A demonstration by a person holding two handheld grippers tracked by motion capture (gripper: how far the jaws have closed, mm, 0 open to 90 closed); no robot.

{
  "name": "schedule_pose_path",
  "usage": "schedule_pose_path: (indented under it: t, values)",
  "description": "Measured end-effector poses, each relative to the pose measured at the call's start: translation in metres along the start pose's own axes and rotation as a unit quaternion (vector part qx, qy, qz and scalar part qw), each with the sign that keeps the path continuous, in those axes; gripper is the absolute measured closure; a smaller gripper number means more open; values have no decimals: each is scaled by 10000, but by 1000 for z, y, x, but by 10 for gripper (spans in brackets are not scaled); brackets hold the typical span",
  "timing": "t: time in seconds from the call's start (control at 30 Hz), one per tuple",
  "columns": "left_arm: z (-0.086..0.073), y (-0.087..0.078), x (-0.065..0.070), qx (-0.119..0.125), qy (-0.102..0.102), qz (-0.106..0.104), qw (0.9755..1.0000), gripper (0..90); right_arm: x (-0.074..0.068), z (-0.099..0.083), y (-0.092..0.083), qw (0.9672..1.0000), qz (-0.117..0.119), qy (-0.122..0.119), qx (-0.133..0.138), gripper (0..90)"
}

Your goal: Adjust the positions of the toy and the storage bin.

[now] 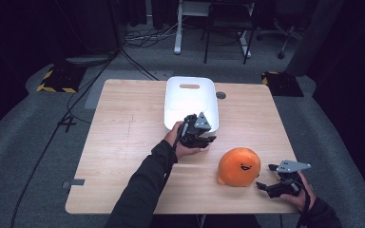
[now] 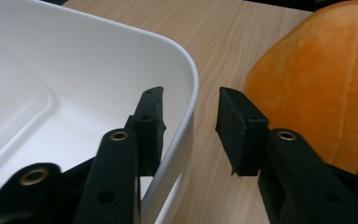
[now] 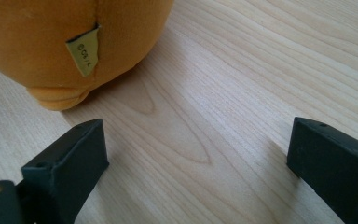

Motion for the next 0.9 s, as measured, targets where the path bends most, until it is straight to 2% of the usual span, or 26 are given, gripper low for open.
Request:
schedule_pose_path:
  t: [0.1,0.13,0.33,0.47,0.6,0.67,0.7,0.9]
  values:
    - [0,0,-2,-4,-65,115,9999,722,0,0,0,10000,1,12,1,48]
    - [0,-1,-2,17,-91,71,9999,745,0,0,0,10000,0,0,0,48]
    - [-1,-4,5,34,-115,-71,9999,762,0,0,0,10000,1,1,-1,48]
    - [-2,-6,11,38,-39,-106,9999,770,0,0,0,10000,-5,22,6,48]
    - [-8,-14,23,35,65,-229,9997,772,0,0,0,10000,-3,32,10,48]
    - [-9,-15,26,105,38,-240,9997,772,0,0,0,10000,-2,-3,-3,48]
    - [-11,-18,30,123,105,-297,9994,772,0,0,0,10000,-4,22,7,48]
    - [-17,-24,43,189,127,-403,9989,772,0,0,0,10000,0,1,-2,48]
Point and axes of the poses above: each handheld gripper's, and its own axes: y roughly forward along the jaws, z roughly out of its top, x roughly to its right, the point moved 8 cm from there along y, roughly forward along the jaws, and after that the axes turned 3 degrees about -x, right-handed, at the moved point
